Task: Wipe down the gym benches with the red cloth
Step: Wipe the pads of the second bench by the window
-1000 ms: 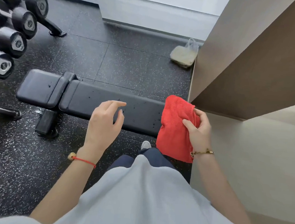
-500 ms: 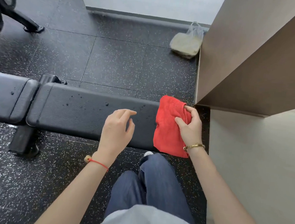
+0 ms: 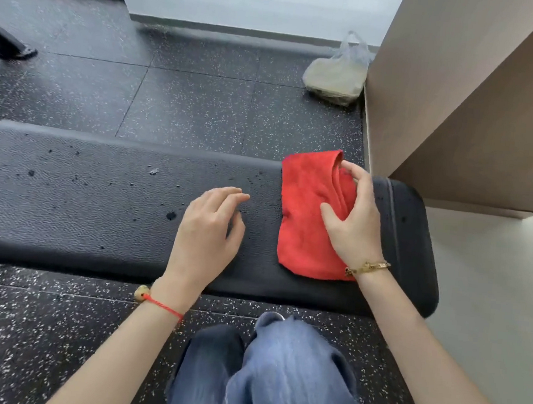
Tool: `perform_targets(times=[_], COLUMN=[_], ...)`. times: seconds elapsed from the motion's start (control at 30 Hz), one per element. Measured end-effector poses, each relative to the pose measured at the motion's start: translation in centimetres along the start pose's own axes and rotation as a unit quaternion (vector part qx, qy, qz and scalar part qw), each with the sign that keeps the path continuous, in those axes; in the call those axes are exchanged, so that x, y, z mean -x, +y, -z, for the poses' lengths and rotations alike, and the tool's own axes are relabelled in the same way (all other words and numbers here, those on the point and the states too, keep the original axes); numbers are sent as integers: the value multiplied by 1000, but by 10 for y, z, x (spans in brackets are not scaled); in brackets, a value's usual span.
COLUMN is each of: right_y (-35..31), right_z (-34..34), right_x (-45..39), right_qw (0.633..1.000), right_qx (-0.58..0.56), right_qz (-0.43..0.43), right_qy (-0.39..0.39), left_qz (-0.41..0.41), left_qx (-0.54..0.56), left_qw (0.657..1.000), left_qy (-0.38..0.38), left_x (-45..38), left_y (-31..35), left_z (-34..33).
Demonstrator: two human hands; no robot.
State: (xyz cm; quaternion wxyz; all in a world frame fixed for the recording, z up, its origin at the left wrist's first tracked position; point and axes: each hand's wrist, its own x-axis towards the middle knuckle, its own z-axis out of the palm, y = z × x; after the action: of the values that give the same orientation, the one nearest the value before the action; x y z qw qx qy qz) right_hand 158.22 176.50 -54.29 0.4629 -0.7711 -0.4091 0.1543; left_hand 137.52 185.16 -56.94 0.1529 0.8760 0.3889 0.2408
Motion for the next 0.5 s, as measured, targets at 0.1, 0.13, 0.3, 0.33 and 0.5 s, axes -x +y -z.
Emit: perform_targets(times=[0.1, 0.13, 0.3, 0.33, 0.5], right_y=[10, 13, 18, 19, 23], right_z=[-2, -2, -16, -22, -47], right_x=[1, 3, 6, 6, 6], right_qw=[996, 989, 960, 956, 911], right_qx=[65, 109, 238, 256, 382], right_qz=[55, 78, 150, 133, 60], right_qy=[39, 58, -12, -51, -145], left_qz=[-20, -25, -37, -38, -38], left_qx=[-5, -6, 0, 2, -7], left_qw=[1000, 999, 999, 998, 999], left_qy=[23, 28, 40, 41, 33], left_x=[2, 4, 11, 11, 12], left_y=[-11, -14, -24, -25, -23], left_z=[-14, -17, -25, -25, -25])
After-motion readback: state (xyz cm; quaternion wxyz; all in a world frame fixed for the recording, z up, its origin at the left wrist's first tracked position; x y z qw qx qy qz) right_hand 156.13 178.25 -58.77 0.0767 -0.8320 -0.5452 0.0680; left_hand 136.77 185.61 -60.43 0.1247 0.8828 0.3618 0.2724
